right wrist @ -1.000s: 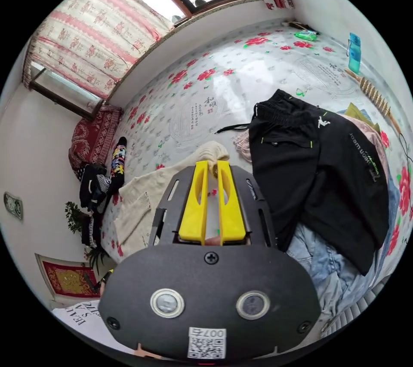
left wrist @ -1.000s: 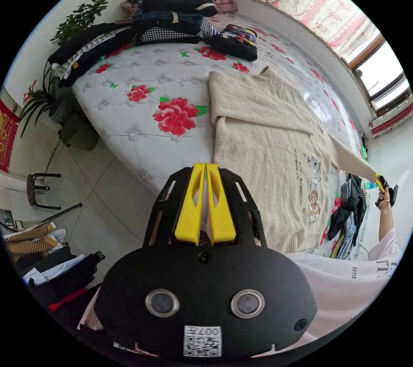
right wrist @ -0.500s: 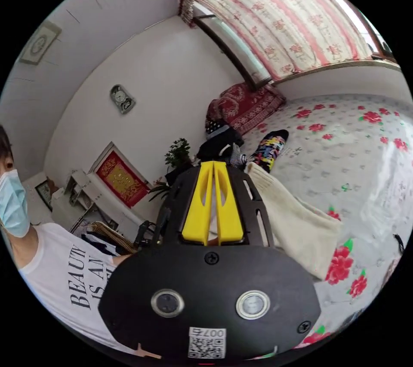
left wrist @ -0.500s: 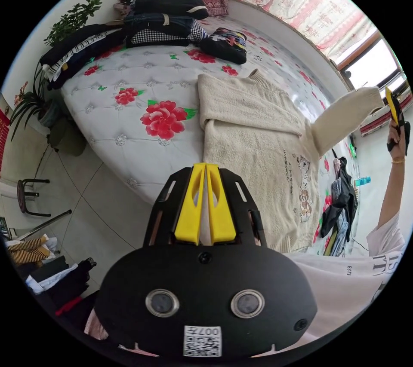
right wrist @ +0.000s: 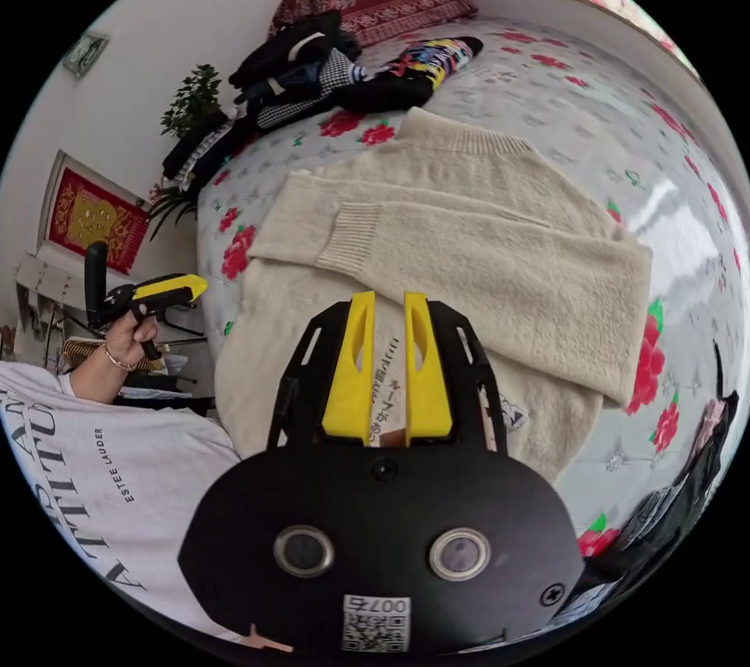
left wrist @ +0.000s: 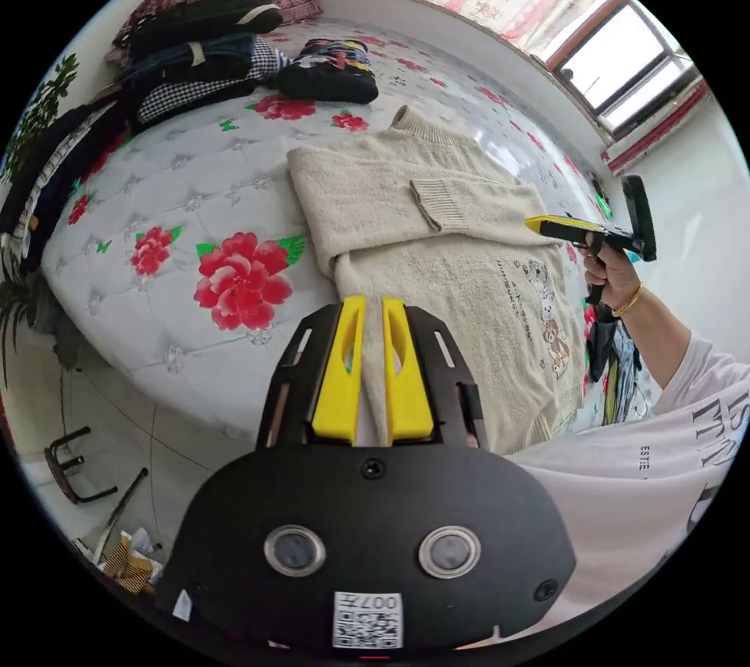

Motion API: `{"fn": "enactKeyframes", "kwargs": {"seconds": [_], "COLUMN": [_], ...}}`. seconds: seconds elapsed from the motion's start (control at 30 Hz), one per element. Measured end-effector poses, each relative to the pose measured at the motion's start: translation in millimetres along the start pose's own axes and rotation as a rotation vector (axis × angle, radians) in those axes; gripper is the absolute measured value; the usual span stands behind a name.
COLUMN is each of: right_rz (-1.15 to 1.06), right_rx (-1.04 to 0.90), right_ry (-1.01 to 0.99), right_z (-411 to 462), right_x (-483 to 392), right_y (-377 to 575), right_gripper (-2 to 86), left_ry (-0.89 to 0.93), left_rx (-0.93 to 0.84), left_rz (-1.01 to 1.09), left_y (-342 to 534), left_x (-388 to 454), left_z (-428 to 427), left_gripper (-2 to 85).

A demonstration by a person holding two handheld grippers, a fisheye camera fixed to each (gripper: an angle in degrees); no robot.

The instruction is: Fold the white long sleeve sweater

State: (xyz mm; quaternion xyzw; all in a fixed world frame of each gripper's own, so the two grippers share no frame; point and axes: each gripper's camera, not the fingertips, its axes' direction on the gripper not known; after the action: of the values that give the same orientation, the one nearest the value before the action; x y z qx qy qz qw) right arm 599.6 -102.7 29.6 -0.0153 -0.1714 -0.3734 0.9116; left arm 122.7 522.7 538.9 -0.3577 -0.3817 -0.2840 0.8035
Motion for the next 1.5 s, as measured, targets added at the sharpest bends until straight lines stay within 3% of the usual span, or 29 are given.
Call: {"fn": "enactKeyframes", "kwargs": {"seconds": [0.1,0.23,0.37,0.5,0.7,0.8,0.87,1.07,1.2,1.4,1.5], "right_rz": [0.070,-0.065,-0.234,-0.232,-0.341,-0.343,-0.325,-0.078,0.084,0.194,0.143], "right_rx": [0.019,0.011,-0.116,-0.175,0.066,-0.033,-0.147,0.115,0.082,-0.055,-0.019], "right_ry": [0.009,0.022,0.061,0.220,0.175,-0.009,-0.079,-0.153,-0.084,-0.217,-0.158], "right_z": [8.2,36.0,100.8,142.1,84.6,102.6,125.9,54.3,49.9,93.3,80.7], "right_x": [28.9,11.9,-23.4,-30.0,-48.6,-35.2,-11.7,117.3,203.4,269.7,270.0], "right_y": [10.7,4.6,-9.0,-16.6,-11.2,-23.5,-36.3,-90.9,-146.5,-202.1,-196.0], "right_gripper": [6.6,7.8,7.6,3.8,1.5,2.6,4.0,7.0,8.4,6.5,2.7], "left_ry": [0.079,0.171,0.138,0.044,0.163,0.100,0.095,0.107,0.310,0.356,0.466], "left_rx": [0.009,-0.047,-0.115,-0.227,-0.008,0.034,-0.048,0.084,0.071,-0.127,-0.234], "left_rz": [0.099,0.219,0.272,0.270,0.285,0.198,0.141,0.078,0.083,0.106,0.083], "left_y": [-40.4,-96.0,-130.1,-155.3,-155.3,-147.6,-148.6,-186.6,-276.1,-386.6,-405.8], "left_x": [14.5,40.2,54.5,58.6,25.8,-14.7,-37.0,-90.1,-111.9,-103.9,-104.4], "left_z": [17.5,56.8,96.7,129.6,56.0,46.1,60.7,31.0,51.5,126.9,150.0], "left_gripper": [6.9,10.8,11.1,4.6,-0.2,0.3,1.5,6.4,11.9,14.0,7.4]}}
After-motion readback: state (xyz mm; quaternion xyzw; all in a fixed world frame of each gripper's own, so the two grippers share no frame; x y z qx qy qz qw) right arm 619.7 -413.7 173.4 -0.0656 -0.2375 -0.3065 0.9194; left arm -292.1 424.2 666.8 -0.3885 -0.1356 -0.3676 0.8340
